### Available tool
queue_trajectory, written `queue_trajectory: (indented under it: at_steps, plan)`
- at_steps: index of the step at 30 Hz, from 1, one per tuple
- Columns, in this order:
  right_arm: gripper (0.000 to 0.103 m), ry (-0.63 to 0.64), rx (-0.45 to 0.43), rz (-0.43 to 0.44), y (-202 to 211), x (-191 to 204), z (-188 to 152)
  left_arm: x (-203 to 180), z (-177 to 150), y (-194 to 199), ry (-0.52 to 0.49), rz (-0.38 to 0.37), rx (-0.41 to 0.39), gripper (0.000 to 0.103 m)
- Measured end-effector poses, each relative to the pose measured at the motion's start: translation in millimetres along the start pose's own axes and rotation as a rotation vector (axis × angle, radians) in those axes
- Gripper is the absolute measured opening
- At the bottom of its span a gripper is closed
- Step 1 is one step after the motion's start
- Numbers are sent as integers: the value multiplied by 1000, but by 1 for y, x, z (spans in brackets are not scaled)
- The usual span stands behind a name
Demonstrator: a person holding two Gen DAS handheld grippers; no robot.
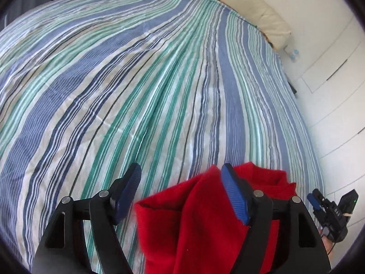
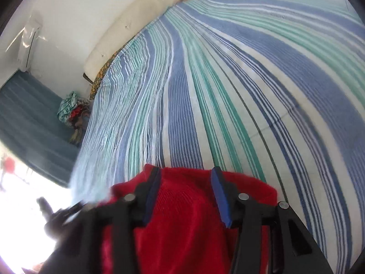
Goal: Fold small clothes
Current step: 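Lift the hem with both grippers and lay it over the collar, release, then withdraw both open grippers from the folded sweater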
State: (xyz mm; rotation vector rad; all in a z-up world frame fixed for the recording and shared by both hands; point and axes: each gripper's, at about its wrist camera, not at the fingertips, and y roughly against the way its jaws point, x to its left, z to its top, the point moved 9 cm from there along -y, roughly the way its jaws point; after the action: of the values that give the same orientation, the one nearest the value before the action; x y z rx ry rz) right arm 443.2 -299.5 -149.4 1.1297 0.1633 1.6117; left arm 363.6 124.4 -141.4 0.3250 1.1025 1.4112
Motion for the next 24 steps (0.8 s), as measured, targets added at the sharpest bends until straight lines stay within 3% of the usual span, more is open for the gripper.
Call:
queue_trajectory:
  at_steps: [2,4,7,8,10,11,12,13,14,16,17,21,24]
  plan:
    - [47,112,-9,14,16,23,-6,-21,-20,14,-84,-57,-12,79]
    - [47,217,36,89,23,52,-29,-44,-50,16,-181,-101,5,91]
    - [47,316,169,150,14,69,-85,-48,-92,-11,-279,-25,79,93]
    - [47,345,207,113,8,60,-105,-38,-101,-22,-280,24,114,93]
    - [41,395,243,-40,1,20,-129,-15,-113,-29,-252,89,156,77]
    - [25,376,236,-63,6,0,-135,-10,-113,-19,-230,72,143,77]
    - [17,338,213,-67,17,-13,-135,-7,-113,-5,-206,50,121,79]
    - [17,310,189,-92,32,-22,-131,-5,-115,11,-189,44,102,89]
    - [22,304,167,-117,46,-25,-129,-3,-117,25,-180,47,83,93]
    - [40,345,132,-137,72,-20,-126,-1,-124,52,-181,35,40,94]
    - [55,370,116,-145,85,-17,-129,0,-131,64,-189,36,29,94]
    - [57,429,107,-176,109,-13,-150,14,-167,89,-223,107,-16,97]
    - [57,414,115,-300,114,-33,-178,39,-195,80,-247,207,-16,98]
